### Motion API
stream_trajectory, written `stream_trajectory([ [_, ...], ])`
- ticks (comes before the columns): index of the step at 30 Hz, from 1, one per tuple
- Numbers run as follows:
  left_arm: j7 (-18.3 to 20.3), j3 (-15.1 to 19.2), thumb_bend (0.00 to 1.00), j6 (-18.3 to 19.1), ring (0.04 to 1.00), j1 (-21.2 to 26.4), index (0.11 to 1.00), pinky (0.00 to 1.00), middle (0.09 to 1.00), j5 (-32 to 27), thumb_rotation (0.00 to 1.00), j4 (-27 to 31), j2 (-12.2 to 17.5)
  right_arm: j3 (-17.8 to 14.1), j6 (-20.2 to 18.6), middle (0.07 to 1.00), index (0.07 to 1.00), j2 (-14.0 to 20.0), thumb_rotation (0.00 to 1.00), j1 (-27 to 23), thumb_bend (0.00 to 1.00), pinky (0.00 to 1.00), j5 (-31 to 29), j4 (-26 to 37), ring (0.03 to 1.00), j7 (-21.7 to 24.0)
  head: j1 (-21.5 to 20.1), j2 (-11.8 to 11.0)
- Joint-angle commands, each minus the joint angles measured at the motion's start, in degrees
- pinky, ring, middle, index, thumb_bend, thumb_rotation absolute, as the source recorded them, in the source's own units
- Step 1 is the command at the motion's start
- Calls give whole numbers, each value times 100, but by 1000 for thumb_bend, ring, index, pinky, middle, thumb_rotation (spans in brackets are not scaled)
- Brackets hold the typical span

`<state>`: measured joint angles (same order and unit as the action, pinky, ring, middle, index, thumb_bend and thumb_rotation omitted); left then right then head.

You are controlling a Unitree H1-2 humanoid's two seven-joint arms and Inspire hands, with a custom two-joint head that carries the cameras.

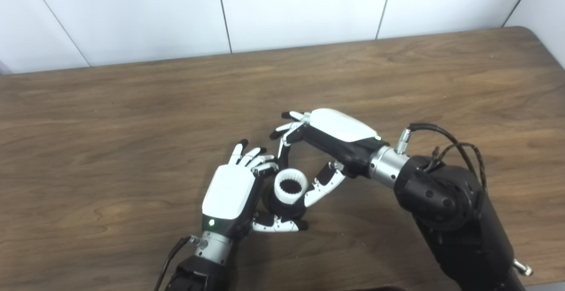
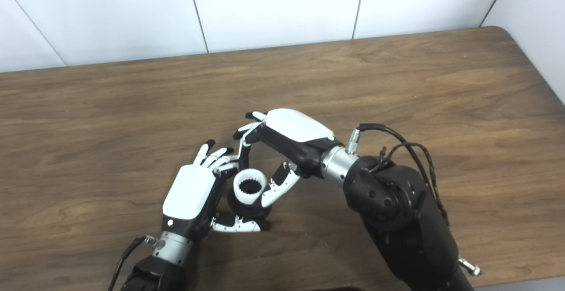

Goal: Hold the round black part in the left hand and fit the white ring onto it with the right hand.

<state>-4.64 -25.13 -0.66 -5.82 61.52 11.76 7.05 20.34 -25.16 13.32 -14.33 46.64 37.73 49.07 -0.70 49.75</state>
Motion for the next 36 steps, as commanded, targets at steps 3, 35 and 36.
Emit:
stream_trajectory([
  [3,-62,-17,524,4,871,72,485,1000,762,81,53,47,-24,6,135,845,484,-54,131,-134,523,1000,0,25,986,-230,-4,2],
  [35,-36,-13,523,14,866,63,486,1000,759,77,53,124,-9,139,470,840,484,172,129,25,522,1000,-12,-164,977,-528,-89,36],
  [36,-34,-12,523,14,866,62,485,1000,758,70,53,124,-12,138,483,841,484,174,129,30,522,1000,-10,-172,977,-539,-89,36],
])
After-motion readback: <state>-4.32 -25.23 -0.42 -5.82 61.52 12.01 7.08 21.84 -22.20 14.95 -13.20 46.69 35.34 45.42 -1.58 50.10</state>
